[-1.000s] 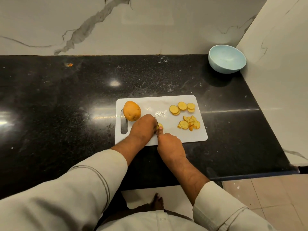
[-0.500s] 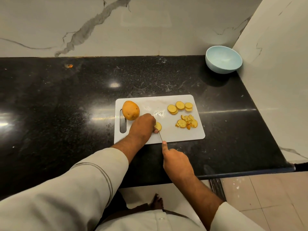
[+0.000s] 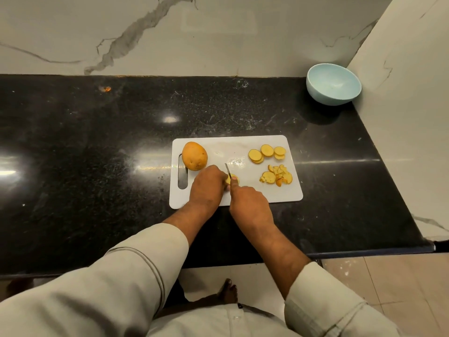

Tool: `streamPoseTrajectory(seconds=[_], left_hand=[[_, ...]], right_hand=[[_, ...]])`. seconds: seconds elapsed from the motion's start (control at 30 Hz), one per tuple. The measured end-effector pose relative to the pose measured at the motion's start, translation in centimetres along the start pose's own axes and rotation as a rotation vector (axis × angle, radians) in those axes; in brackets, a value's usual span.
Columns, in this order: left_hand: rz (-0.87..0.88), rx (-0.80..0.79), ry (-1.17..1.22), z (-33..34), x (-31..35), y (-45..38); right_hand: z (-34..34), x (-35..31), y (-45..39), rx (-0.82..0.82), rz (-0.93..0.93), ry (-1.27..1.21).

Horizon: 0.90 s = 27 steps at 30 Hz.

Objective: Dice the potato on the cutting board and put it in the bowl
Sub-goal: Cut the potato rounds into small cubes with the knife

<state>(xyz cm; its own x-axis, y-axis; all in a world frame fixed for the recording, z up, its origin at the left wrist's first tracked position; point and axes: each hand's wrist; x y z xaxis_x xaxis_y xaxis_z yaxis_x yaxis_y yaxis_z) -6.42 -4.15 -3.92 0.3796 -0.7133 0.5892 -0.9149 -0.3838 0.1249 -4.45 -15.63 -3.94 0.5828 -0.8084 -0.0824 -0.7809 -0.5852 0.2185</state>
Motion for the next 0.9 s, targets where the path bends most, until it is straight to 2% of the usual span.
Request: streamPoseTrajectory(seconds=[0.2, 0.43, 0.9], left_hand=[[-0.026, -0.063, -0.036, -0.4, 0.8, -0.5], [0.026, -0.066, -0.141, -0.5, 1.3, -1.0], [-0.029, -0.164, -0.112, -0.9, 0.9, -2.6]], right_hand=[[1.0, 0.2, -0.5, -0.035, -0.002, 0.034], [1.9, 0.3, -0.4, -0.042, 0.01, 0.002], [1.0, 0.1, -1.0, -0.079, -0.059, 0.056]])
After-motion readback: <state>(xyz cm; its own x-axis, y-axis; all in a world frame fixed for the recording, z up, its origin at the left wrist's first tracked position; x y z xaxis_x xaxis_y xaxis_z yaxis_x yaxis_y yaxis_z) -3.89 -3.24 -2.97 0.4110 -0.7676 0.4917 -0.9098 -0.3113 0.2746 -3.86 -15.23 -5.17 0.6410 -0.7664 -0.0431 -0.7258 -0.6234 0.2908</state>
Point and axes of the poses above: each hand's wrist, its own y-axis away from the middle knuckle, its own z-axis out of the palm, x = y × z, and after that the axes turned 7 degrees about y, right-handed
